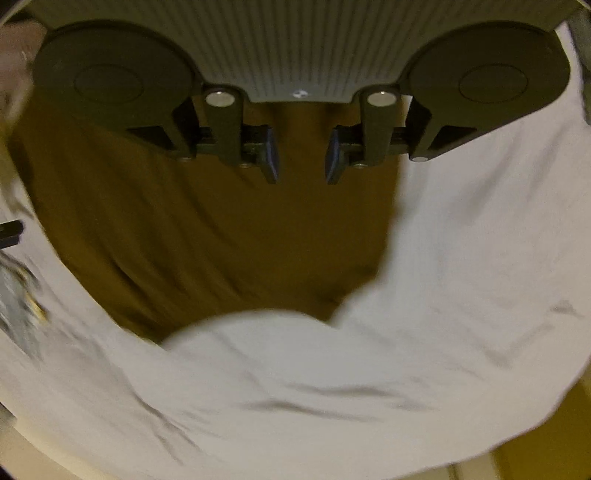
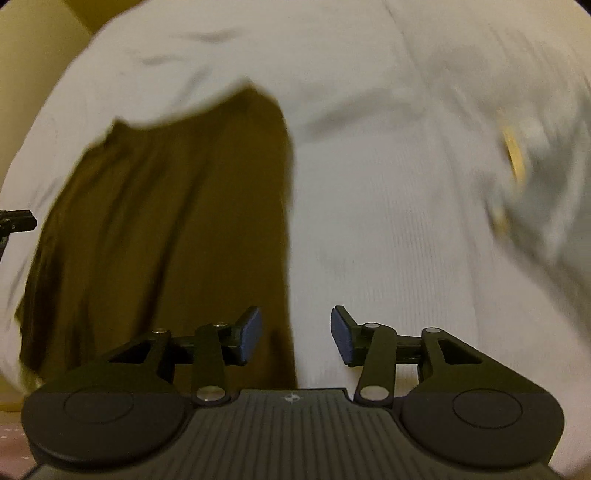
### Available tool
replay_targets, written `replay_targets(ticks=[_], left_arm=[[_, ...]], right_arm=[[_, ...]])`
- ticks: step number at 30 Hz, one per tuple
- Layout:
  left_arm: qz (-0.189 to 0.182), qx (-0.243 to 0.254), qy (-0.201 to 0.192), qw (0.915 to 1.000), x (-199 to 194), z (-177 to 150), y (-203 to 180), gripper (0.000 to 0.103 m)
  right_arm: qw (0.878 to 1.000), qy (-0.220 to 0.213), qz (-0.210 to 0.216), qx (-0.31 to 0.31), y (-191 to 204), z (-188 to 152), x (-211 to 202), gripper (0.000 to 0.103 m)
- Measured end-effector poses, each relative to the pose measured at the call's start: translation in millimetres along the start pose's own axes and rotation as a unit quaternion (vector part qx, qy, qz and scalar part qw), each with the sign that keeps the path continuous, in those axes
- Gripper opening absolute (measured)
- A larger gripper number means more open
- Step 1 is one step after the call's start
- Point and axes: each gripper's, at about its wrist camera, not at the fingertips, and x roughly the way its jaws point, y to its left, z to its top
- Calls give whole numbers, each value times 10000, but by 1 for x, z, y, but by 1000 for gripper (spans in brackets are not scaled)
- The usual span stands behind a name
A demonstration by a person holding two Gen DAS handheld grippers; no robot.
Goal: Fold clothes
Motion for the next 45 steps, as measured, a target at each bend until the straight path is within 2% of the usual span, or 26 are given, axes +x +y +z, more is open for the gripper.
replay_targets(ticks=[3,7,9,10,11,14,17,20,21,23,26,28,31,35,39,42,45], left_arm=[[-460,423,201,9978,0,-24,-35,23],[-872,1018,495,9897,0,-51,-77,24],[-963,1148,630,9867,1,-60,-91,24],[-995,1173,700,9856,1,-64,-95,24],[-1026,1195,772,9845,1,-67,-99,24],[-1023,1380,866,9813,-2,-73,-107,24],[-959,1525,826,9802,-4,-72,-106,27],[-848,1437,788,9828,-6,-65,-98,28],[-798,1404,777,9838,-8,-63,-95,28],[-685,1330,738,9860,-11,-59,-89,29],[-493,1172,644,9898,-18,-55,-79,37],[-374,1077,626,9915,-23,-59,-67,39],[-186,940,634,9934,-30,-69,-47,39],[130,819,640,9945,-38,-87,-8,40],[219,742,635,9950,-36,-105,33,40],[-88,690,548,9961,-27,-120,65,40],[-570,616,472,9954,-18,-127,91,40]], right_arm=[[9997,160,77,191,-7,-41,-2,47],[9989,167,198,398,-14,-61,24,47],[9981,180,341,478,-16,-65,34,37],[9978,203,394,492,-17,-65,37,17],[9979,238,380,473,-16,-65,38,3],[9993,178,61,318,-15,-61,19,1],[9983,47,-477,342,-25,-56,2,0],[9950,-67,-927,376,-28,-47,-1,0],[9941,-87,-1027,329,-23,-41,1,1],[9922,-176,-1223,167,-7,-31,2,10],[9878,-446,-1487,-93,16,-23,-2,13],[9836,-605,-1674,-287,34,-17,-5,13],[9831,-801,-1579,-462,61,-13,-13,18],[9895,-794,-1065,-577,108,-10,-5,26],[9915,-840,-735,-675,176,-19,0,27],[9921,-925,-659,-535,226,-34,3,27],[9944,-837,-608,-214,275,-61,12,32]])
